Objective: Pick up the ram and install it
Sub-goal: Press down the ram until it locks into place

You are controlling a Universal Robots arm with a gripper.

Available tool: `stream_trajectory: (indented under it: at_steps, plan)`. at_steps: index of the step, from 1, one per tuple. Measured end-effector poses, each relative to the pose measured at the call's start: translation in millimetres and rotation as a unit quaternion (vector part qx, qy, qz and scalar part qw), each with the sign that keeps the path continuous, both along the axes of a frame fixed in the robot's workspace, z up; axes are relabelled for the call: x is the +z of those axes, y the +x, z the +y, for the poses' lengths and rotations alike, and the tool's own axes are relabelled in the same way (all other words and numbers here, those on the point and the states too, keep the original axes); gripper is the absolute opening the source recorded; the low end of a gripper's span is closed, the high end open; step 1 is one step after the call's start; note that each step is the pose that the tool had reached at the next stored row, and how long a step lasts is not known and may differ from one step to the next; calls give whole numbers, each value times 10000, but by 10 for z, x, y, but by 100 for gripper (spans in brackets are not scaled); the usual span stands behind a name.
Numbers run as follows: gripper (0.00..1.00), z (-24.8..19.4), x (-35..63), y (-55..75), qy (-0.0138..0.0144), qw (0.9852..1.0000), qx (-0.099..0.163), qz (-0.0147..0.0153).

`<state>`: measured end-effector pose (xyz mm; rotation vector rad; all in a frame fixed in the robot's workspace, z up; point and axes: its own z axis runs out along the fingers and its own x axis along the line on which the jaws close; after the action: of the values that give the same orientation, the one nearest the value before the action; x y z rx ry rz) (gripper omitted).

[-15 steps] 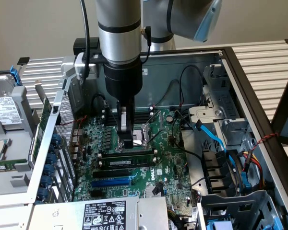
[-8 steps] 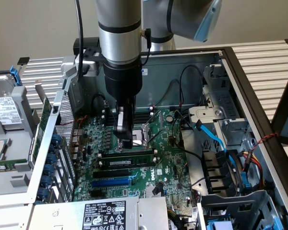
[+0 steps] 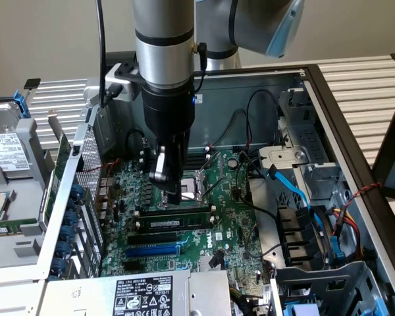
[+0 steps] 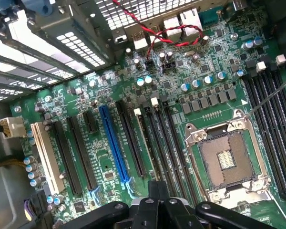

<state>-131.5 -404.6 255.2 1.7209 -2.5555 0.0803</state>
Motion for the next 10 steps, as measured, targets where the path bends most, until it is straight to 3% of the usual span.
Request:
stream_trajectory:
  at_steps: [5,10]
  plan:
    - [11,0,-2,0,0,9991,-432,0]
    - [11,0,-4,0,0,9962,-869,0]
